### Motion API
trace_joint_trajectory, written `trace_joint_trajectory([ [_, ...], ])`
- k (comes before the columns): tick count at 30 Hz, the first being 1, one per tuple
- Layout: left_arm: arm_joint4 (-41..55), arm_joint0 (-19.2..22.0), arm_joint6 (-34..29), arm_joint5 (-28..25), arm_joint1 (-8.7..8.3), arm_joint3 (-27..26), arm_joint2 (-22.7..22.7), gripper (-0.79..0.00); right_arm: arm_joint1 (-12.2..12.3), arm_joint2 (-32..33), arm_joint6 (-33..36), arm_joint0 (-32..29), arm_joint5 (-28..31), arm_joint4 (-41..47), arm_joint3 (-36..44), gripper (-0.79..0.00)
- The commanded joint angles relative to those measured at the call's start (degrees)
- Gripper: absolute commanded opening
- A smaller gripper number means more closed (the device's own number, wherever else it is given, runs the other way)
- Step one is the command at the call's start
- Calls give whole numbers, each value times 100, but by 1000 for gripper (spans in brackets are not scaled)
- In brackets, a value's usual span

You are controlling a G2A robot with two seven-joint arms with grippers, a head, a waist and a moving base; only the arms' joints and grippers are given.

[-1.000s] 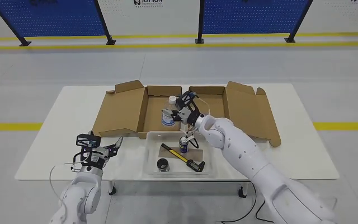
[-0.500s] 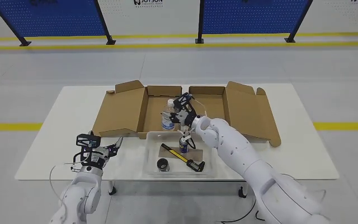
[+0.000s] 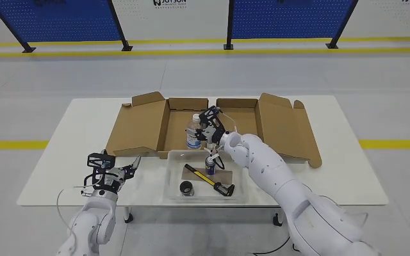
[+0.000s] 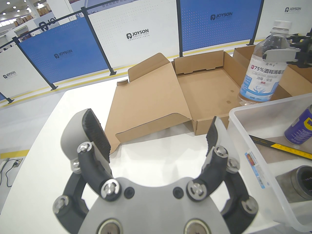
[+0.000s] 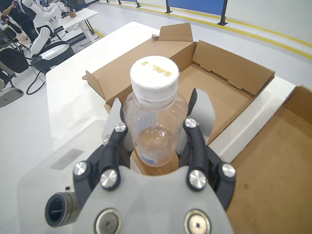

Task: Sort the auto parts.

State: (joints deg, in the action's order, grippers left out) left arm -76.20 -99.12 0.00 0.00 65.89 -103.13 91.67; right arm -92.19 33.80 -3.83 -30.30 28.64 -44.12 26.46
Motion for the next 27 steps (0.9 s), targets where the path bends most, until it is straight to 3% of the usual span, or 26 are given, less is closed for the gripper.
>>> trace_joint_trajectory([
  [1, 0, 0, 0, 0, 0, 0, 0, 0, -21, 8, -5, 18, 26, -30, -50, -520],
  [6, 0, 0, 0, 0, 0, 0, 0, 0, -62, 41, -39, 51, 97, -99, -159, -465],
  [12, 0, 0, 0, 0, 0, 0, 0, 0, -101, 90, -42, 71, 167, -151, -247, -329],
  [17, 0, 0, 0, 0, 0, 0, 0, 0, -129, 124, -23, 87, 203, -210, -303, -289],
  [20, 0, 0, 0, 0, 0, 0, 0, 0, -143, 146, -28, 92, 228, -243, -334, -114],
  [25, 0, 0, 0, 0, 0, 0, 0, 0, -166, 181, -33, 103, 253, -301, -373, -105],
  [27, 0, 0, 0, 0, 0, 0, 0, 0, -174, 197, -36, 106, 259, -319, -385, -62],
])
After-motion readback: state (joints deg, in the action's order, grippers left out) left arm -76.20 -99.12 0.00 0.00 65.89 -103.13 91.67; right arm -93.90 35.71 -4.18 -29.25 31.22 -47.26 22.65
